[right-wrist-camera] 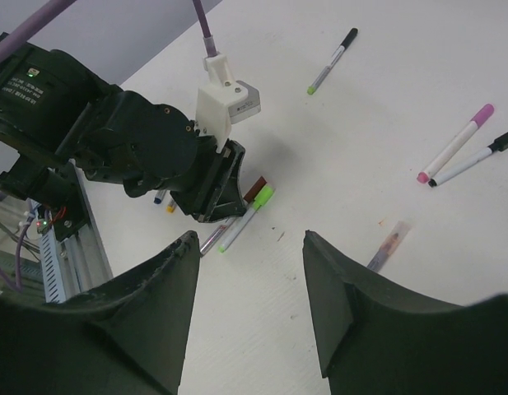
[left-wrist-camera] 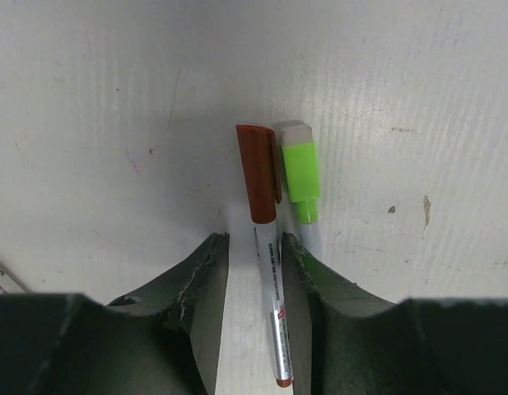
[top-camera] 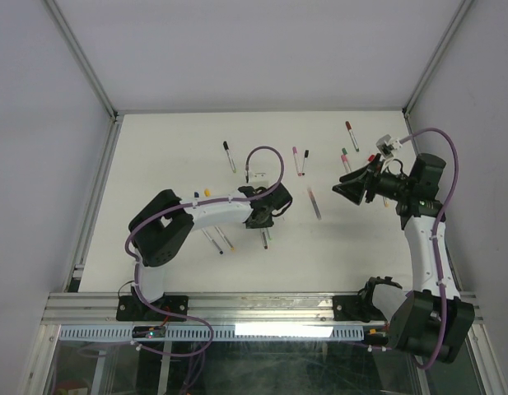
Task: Open the pen caps
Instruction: Pick up the pen from the center of the board.
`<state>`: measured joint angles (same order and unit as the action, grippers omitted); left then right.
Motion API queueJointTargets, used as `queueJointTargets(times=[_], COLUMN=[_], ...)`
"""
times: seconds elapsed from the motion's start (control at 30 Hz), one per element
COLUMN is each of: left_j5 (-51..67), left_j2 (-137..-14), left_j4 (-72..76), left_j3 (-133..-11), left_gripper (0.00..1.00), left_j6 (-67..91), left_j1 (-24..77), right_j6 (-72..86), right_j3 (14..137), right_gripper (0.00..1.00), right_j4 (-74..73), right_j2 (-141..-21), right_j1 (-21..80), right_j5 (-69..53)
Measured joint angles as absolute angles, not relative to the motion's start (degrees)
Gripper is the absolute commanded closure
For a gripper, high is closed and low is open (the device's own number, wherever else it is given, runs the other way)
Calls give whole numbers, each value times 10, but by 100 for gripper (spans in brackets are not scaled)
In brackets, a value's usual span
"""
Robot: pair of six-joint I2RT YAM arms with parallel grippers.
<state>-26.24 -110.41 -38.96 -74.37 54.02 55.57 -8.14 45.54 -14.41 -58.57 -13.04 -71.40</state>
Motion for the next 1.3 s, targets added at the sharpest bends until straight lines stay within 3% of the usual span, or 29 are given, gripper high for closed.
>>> queueJointTargets(times=[0.43,0.67,0.93,1.3], left_j5=[-271,-260,-241,-240], left_j2=[-1095,-1069,-1019,-846], left_j4=[-378,-334,-271,-93], left_j3=[-726,-689,-631,-507], left_gripper=[82,100,100,100], left_j6=[540,537,532,523], left_j1=[559,559,562,563], right_j6=[19,111,178,222], right_j3=[411,358,317,303], right_gripper=[42,40,36,32], right_j4=[-45,64,145,211], right_j2=[-592,-618,-653,-703], right_j1=[-95,-48,8,84], right_j5=[-738,-731,-701,-679])
